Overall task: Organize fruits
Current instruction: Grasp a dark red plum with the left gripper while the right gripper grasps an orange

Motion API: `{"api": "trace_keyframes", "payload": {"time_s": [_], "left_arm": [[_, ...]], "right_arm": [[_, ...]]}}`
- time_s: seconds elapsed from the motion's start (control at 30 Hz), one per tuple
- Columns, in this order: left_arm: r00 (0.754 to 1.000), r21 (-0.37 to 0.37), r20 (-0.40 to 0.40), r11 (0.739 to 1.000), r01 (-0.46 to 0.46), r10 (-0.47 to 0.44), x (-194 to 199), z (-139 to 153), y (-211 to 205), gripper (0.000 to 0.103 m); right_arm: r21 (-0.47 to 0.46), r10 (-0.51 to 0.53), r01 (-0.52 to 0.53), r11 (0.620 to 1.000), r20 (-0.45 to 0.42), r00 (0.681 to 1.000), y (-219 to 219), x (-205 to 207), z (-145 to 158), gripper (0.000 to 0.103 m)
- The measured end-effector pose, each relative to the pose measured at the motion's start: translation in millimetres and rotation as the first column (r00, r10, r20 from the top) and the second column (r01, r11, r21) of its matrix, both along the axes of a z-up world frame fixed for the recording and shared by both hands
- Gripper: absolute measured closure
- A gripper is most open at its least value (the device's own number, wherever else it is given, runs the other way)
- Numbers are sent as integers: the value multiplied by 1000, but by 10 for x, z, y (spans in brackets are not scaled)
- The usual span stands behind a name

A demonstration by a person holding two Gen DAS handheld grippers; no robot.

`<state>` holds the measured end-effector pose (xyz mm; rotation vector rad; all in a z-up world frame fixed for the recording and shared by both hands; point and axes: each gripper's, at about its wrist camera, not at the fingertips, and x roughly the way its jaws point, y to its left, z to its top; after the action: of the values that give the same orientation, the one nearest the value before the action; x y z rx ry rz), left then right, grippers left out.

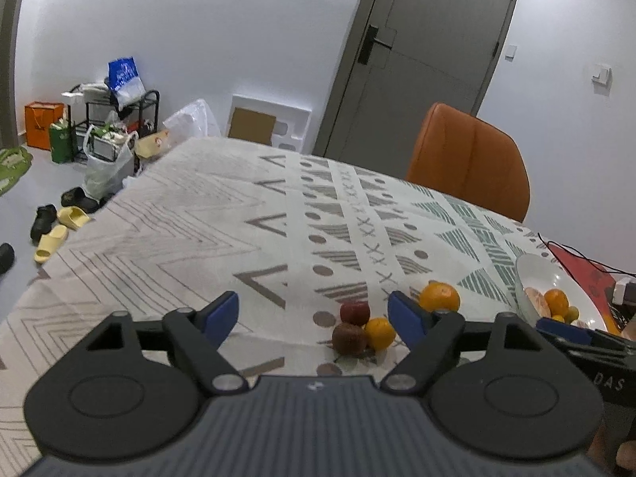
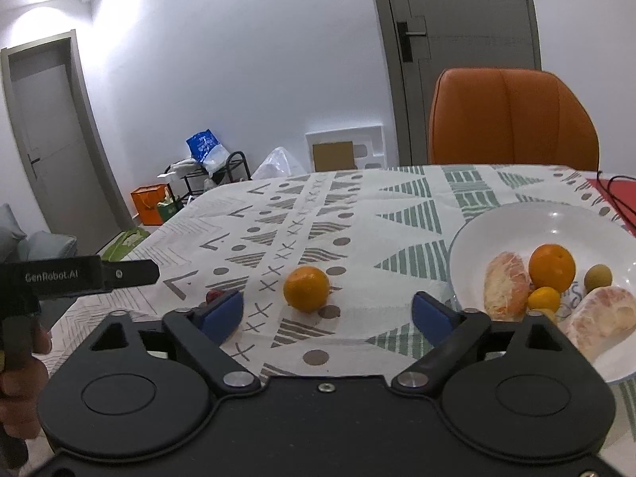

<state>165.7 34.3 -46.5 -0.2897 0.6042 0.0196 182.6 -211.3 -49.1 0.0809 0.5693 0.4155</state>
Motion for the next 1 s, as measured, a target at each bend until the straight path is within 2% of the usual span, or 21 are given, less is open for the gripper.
{"api": "trace_keyframes", "payload": {"time_s": [0.17, 0.33, 0.43, 0.63, 0.8, 1.0], "left_arm": [[1000, -20, -26, 1000, 13, -14, 65, -102, -46, 34], [998, -28, -51, 999, 43, -45, 136, -182, -127, 48], [996, -35, -66, 998, 55, -57, 175, -234, -167, 51], [996, -31, -57, 998, 63, -65, 231, -275, -219, 53], [995, -41, -53, 996, 82, -84, 244, -248, -221, 69], [995, -63, -59, 995, 80, -84, 220, -260, -162, 75]], "right_arm": [[-4, 7, -8, 1000, -23, 1000, 22, 64, -52, 22], [-9, 9, -9, 1000, -34, 999, 32, 121, -85, 32], [-10, 5, -6, 1000, -42, 999, 34, 166, -107, 37], [-10, 11, -12, 1000, -59, 998, 42, 240, -165, 38], [-15, 24, -25, 1000, -73, 997, 78, 303, -213, 41], [-19, 49, -51, 999, -78, 996, 187, 395, -236, 41]]}}
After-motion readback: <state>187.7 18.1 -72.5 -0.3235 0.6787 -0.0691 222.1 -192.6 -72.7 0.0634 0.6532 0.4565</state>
